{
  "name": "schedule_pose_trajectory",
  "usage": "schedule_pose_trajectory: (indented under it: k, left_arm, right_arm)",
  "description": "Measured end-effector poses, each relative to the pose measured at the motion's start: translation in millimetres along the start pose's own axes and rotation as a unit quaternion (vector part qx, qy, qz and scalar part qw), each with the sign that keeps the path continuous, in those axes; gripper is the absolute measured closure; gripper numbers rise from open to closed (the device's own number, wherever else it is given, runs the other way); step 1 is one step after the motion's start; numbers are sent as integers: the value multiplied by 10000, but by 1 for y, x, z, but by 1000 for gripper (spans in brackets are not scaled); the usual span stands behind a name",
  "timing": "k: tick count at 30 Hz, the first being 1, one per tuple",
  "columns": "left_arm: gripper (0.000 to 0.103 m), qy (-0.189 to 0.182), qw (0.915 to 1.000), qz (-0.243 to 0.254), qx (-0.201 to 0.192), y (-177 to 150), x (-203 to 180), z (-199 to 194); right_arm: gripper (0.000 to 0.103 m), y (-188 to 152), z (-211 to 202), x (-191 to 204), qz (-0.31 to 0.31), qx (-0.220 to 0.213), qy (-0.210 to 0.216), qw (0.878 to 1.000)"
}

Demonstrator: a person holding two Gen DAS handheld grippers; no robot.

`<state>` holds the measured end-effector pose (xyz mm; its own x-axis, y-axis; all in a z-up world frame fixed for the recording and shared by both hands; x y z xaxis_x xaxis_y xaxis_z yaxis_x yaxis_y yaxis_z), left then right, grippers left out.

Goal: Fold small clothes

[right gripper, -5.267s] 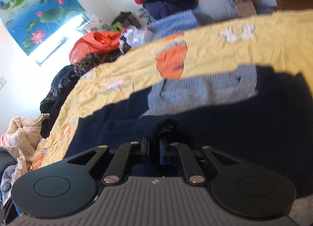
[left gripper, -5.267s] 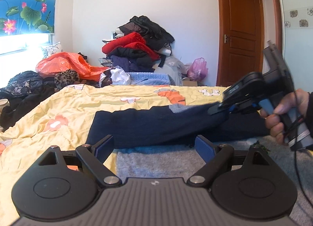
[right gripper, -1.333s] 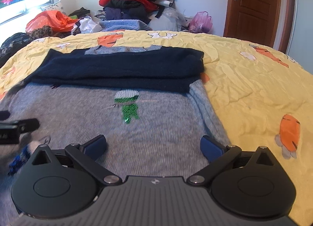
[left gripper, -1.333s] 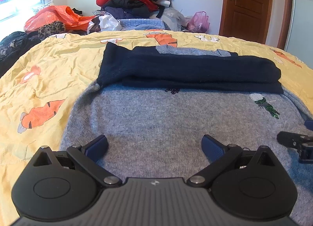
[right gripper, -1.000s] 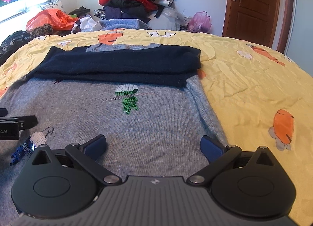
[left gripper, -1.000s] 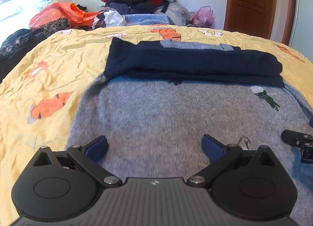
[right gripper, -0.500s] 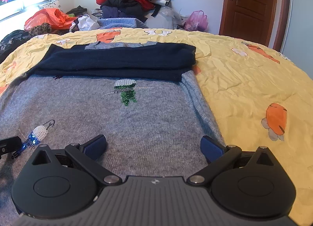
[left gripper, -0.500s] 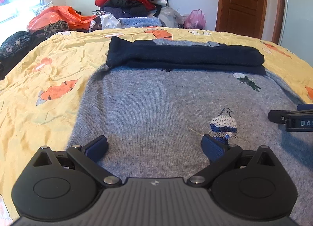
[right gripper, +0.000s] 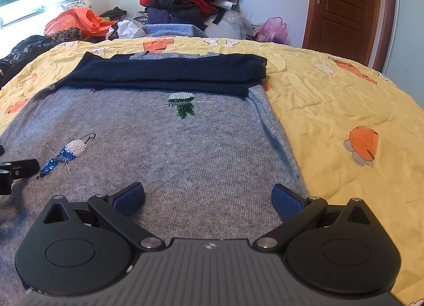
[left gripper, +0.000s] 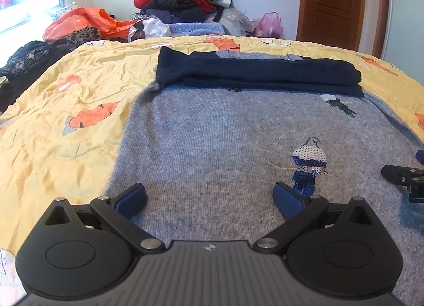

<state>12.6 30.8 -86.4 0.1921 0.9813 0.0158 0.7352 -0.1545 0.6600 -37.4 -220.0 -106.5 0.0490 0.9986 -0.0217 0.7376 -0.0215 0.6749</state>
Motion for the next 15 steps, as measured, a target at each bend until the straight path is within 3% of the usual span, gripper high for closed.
schedule_pose_trajectory:
  k: [15]
  left_arm:
    - [0,10,9999,101,100,-29,-2,-28]
  right_arm:
    - [0,-1,0,0,4,-3,-3,10000]
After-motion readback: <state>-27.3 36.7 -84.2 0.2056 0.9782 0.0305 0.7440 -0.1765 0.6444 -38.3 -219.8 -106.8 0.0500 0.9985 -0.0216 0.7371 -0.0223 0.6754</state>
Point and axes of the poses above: each gripper's, at about its wrist camera, not at the fingertips, and z roughly the way its jaws point, x to its left, y to its top, the point moved 3 cm from there along z, roughly the way its jaws point, and after that the axes turned 8 degrees about x, right-handed, at the moved point
